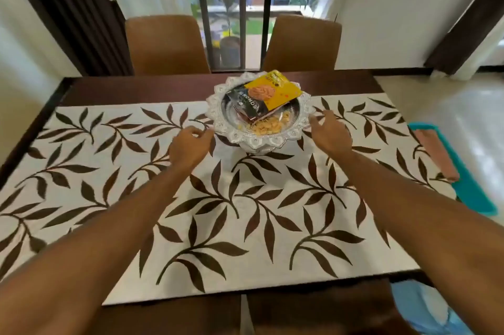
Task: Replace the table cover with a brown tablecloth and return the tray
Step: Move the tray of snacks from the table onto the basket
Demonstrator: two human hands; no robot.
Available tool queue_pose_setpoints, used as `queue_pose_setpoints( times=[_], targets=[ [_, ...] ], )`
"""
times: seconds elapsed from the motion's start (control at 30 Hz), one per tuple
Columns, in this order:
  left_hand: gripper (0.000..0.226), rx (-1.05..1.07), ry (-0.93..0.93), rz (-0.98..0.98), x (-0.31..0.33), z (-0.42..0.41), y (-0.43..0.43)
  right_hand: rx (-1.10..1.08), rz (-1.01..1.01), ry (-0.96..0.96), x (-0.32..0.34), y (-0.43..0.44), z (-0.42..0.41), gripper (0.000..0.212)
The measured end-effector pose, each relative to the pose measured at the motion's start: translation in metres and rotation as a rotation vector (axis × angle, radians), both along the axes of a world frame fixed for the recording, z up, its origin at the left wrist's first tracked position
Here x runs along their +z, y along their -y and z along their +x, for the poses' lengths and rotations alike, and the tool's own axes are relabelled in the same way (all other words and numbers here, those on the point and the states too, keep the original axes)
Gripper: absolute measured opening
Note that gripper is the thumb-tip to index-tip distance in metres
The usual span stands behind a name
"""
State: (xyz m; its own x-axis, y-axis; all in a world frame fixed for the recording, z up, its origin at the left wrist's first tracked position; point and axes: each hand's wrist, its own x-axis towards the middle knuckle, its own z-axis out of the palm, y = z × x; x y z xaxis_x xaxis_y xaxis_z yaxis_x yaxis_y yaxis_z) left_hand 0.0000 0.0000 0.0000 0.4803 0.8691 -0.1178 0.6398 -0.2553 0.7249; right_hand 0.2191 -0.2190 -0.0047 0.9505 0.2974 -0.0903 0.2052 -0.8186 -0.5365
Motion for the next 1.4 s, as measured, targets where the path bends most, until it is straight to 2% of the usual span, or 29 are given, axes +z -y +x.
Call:
queue_pose_setpoints(
  times=[0.1,0.17,0.27,0.43,0.6,0.8,0.93,1.03,1.13,1.4],
  targets=[
    [0.044,0.054,0.195,-0.328,-0.01,0.021,-0.019,0.008,0.085,-0.072,-0.013,-0.011,0.016,0.071],
    [0.033,0.035,0.285,-0.535,-0.011,0.034,-0.023,0.005,0.208,-0.165,-0.021,-0.018,0.021,0.052],
    [0.008,0.014,0.335,-0.624,-0.015,0.044,-0.028,-0.069,0.389,-0.292,-0.021,-0.026,0.02,0.032],
    [0.002,0.097,0.419,-0.727,-0.017,0.05,-0.031,-0.175,0.603,-0.482,-0.02,-0.028,0.026,0.017],
    [0.014,0.204,0.501,-0.78,-0.01,0.04,-0.01,-0.179,0.719,-0.568,-0.006,-0.013,0.018,0.018],
    [0.005,0.243,0.532,-0.764,0.012,0.003,0.046,-0.067,0.801,-0.649,0.013,0.043,-0.006,0.011],
    [0.015,0.237,0.564,-0.758,0.032,-0.031,0.109,0.048,0.821,-0.693,0.02,0.1,-0.021,0.014],
    [0.013,0.258,0.582,-0.738,0.041,-0.053,0.18,0.154,0.845,-0.729,0.022,0.161,-0.024,0.021],
    [0.007,0.28,0.598,-0.732,0.044,-0.068,0.234,0.206,0.896,-0.781,0.022,0.209,-0.028,0.018],
    [0.009,0.221,0.609,-0.81,0.038,-0.062,0.38,0.136,0.891,-0.785,0.023,0.369,-0.028,0.024]
  ],
)
